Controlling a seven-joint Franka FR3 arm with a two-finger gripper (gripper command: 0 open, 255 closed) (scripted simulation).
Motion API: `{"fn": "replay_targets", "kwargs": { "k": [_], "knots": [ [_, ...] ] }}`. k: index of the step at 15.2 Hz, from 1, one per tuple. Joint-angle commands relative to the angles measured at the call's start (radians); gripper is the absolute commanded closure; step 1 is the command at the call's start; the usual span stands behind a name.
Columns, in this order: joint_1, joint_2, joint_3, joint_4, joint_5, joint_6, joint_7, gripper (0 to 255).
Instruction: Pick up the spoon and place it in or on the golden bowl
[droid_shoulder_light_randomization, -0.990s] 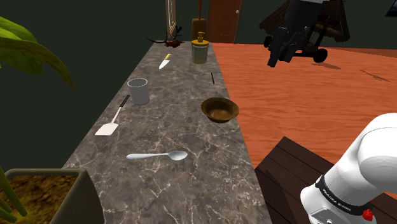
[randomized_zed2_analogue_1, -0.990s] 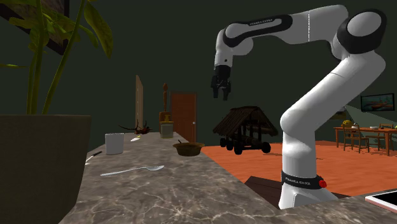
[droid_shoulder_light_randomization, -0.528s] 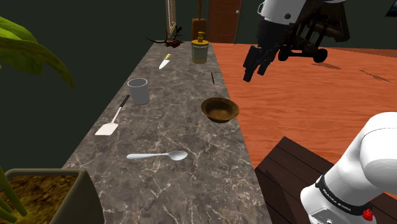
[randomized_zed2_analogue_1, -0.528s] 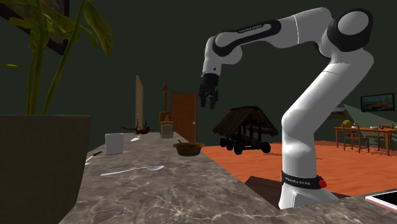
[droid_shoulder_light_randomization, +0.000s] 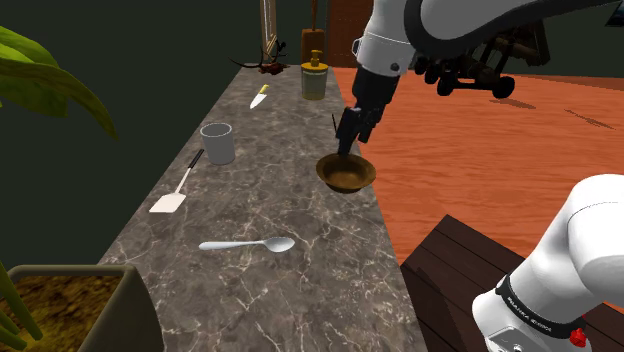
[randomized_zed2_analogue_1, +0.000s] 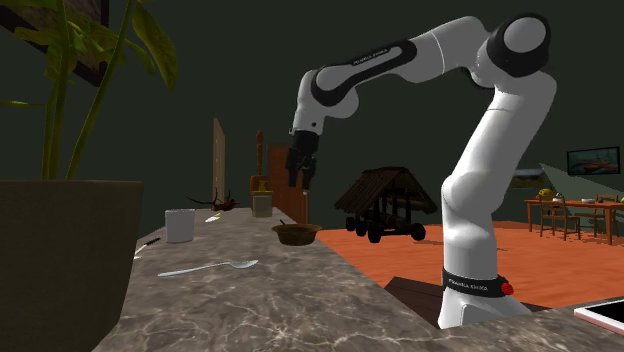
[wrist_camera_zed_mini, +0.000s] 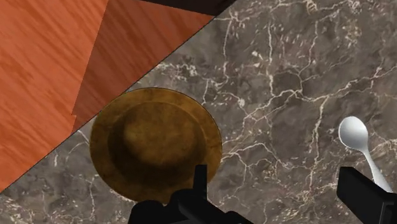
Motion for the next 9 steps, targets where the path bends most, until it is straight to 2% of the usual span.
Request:
{"fn": "replay_targets", "kwargs": {
  "k": [1,9],
  "knots": [
    [0.02,0.053,0.017,0.016,0.012,0.047,-0.013,0],
    [0.094,0.273,0.093,0.086,0.037,0.233,-0.056,0]
  ]
}}
